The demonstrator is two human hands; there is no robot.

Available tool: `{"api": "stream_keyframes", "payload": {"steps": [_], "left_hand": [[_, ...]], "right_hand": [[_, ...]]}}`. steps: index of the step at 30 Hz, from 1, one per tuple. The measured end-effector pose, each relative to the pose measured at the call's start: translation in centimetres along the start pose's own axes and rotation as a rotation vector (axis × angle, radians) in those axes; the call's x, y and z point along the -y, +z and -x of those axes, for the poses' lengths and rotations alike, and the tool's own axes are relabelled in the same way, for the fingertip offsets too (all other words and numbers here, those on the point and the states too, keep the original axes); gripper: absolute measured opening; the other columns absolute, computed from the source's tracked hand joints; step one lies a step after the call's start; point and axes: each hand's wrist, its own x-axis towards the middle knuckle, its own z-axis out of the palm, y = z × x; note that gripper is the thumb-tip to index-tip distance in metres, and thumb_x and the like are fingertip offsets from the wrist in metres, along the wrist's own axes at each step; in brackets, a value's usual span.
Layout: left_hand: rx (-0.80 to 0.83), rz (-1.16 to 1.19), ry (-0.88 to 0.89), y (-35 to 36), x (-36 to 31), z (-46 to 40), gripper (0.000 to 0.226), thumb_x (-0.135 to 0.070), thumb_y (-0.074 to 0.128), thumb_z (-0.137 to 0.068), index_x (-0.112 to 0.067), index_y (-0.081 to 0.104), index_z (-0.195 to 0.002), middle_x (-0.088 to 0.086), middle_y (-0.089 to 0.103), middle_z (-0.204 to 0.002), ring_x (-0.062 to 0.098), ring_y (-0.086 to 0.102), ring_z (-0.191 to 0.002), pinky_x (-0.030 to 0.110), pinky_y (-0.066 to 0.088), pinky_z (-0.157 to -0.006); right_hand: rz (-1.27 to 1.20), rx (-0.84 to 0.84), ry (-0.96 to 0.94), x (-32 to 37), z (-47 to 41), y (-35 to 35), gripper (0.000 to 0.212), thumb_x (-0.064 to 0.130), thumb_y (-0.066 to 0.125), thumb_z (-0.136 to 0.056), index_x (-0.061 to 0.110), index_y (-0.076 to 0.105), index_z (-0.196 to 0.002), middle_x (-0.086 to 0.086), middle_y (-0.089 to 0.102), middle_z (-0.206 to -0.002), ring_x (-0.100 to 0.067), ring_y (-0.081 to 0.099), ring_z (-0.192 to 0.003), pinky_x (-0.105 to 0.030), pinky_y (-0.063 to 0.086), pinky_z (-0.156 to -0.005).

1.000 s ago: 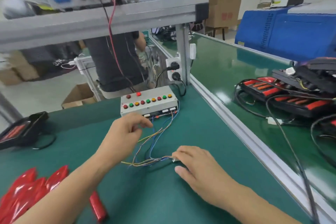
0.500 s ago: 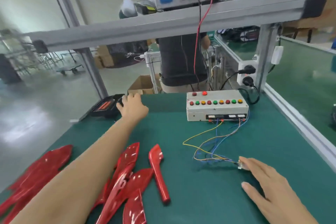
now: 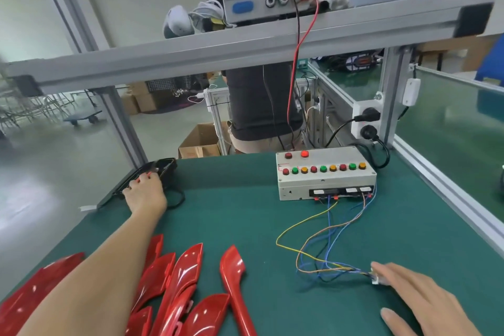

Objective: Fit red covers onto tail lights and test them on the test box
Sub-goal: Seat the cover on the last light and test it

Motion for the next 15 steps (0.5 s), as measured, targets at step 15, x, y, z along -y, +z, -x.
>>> {"api": "stream_keyframes", "payload": {"steps": [15], "left_hand": [[-0.470, 0.264, 0.317, -6.5, -0.3, 5.8, 0.028, -0.021, 0.067, -0.086, 0.003, 0.054, -0.091, 0.022, 0.055, -0.089, 0.040, 0.053, -0.084, 0.047, 0.044, -0.062]], "right_hand": [[-0.298, 0.010, 0.154, -0.5, 0.3, -0.3, 0.055, 0.047, 0.066, -0.083, 0.067, 0.040, -0.127, 0.026, 0.045, -0.133, 0.017, 0.037, -0.117, -0.020, 0.028, -0.105]]}}
